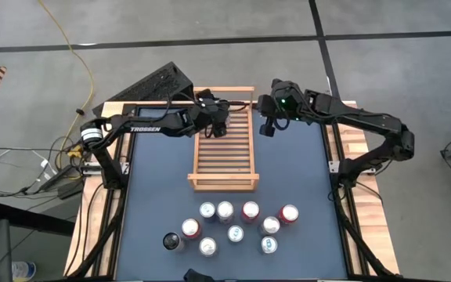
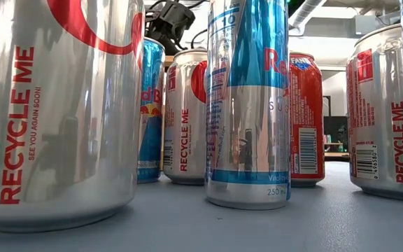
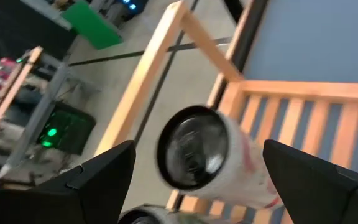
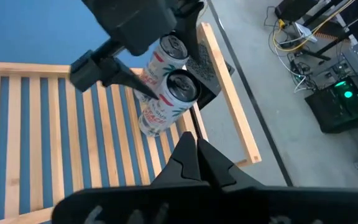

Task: Place canned beverage on shelf
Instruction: Put the right white soda can on the shelf aligned with the other white soda can, then put the white soda can on the shelf aligned with the other white soda cans

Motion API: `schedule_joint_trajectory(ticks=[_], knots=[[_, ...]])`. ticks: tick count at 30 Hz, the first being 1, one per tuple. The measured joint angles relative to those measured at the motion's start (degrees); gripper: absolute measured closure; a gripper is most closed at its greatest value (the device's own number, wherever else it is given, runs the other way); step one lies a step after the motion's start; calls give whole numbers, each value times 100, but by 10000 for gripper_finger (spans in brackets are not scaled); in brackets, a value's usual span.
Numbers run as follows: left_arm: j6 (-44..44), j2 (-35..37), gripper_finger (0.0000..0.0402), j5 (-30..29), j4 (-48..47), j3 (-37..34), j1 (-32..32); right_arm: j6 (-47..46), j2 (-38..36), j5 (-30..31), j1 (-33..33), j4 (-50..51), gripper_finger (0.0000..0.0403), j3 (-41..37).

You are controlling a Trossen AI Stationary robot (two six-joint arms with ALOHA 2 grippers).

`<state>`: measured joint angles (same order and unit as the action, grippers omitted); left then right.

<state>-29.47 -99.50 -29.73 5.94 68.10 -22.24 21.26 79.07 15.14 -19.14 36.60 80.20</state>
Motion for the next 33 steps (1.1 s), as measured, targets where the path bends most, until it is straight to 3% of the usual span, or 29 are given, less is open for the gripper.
schedule_joint_trajectory(ticks=[19, 24, 33], knots=[[191, 0, 60, -276, -374, 4, -125, -63, 0, -2, 40, 191, 403, 0], [130, 0, 60, -660, -439, 4, -59, -136, 0, -4, 40, 274, 403, 0], [174, 76, 60, -578, -698, 4, 205, -147, 0, -104, 40, 462, 403, 0]])
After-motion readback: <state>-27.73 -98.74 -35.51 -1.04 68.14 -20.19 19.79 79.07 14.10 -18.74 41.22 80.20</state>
